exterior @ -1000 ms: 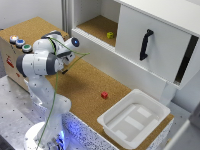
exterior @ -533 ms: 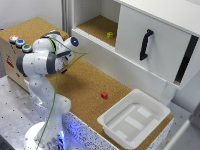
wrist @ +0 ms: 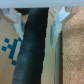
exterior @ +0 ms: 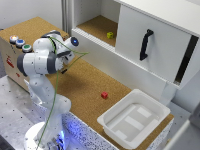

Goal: Pull the handle of the drawer

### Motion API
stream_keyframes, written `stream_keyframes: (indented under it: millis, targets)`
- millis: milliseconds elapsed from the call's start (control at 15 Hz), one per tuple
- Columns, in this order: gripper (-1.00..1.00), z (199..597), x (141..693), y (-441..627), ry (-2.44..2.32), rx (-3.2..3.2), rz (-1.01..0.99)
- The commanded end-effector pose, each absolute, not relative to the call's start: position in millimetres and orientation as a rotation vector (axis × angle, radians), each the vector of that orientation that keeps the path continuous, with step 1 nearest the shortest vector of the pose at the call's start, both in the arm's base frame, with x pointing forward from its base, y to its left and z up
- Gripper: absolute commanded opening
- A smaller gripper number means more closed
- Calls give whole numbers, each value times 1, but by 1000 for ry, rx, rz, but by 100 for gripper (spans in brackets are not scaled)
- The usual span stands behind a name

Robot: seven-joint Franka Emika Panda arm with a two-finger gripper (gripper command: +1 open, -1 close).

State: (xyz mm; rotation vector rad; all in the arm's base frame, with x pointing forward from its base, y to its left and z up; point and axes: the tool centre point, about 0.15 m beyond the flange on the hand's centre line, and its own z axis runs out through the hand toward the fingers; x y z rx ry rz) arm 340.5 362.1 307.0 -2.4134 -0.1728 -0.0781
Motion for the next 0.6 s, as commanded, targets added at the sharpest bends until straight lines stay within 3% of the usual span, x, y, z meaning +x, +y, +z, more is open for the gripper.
stream_keyframes:
  millis: [0, 533]
  targets:
    - [-100, 305, 353, 372, -187, -2476, -61]
    - [-100, 299, 349, 350, -150, -2461, -66]
